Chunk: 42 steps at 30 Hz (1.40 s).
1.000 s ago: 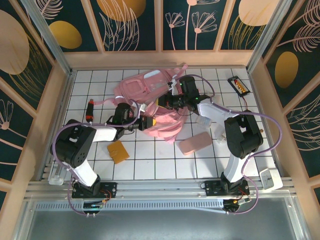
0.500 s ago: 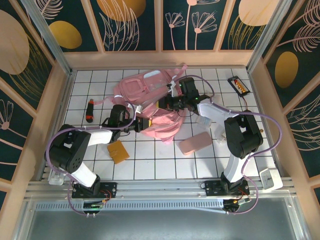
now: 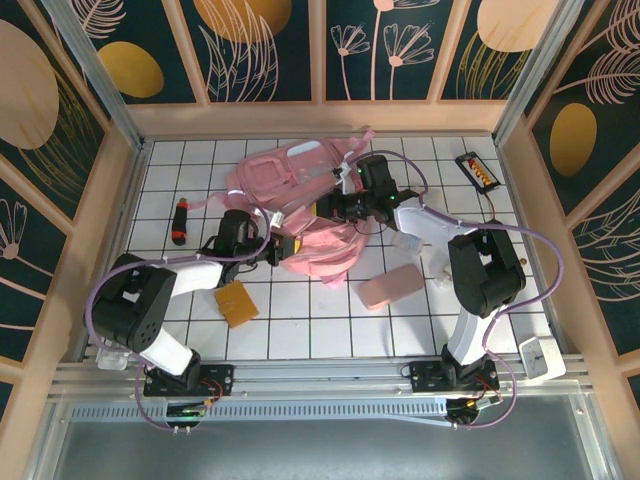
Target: Pack the student bag
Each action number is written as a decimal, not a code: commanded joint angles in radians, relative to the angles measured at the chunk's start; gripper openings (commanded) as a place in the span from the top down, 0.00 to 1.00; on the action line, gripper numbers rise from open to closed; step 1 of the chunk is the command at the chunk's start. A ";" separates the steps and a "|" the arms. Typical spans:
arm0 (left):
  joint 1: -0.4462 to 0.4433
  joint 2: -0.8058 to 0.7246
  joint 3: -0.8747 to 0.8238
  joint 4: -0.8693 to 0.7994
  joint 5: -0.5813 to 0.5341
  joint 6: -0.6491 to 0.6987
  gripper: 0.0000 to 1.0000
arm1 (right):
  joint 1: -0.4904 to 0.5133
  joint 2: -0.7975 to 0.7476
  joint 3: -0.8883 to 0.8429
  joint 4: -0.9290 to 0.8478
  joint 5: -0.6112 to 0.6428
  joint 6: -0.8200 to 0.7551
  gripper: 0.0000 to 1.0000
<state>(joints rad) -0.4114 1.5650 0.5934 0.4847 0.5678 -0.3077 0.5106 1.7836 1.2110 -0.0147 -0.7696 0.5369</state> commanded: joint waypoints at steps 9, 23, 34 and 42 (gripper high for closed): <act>0.098 -0.092 -0.056 -0.175 -0.480 -0.028 1.00 | -0.042 -0.068 0.047 0.087 -0.183 0.126 1.00; 0.098 -0.314 -0.300 0.087 -0.397 -0.163 1.00 | -0.067 -0.143 0.053 0.213 -0.150 0.264 1.00; 0.171 -0.254 -0.141 -0.151 -0.667 -0.135 1.00 | -0.051 -0.163 0.038 0.173 -0.242 0.223 1.00; 0.257 0.019 0.126 -0.256 -0.534 -0.204 1.00 | -0.035 -0.143 0.056 0.146 -0.277 0.200 1.00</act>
<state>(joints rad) -0.2081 1.5337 0.6628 0.3191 0.0971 -0.4469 0.4740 1.7027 1.2110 0.1009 -0.9451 0.7750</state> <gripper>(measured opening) 0.049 0.043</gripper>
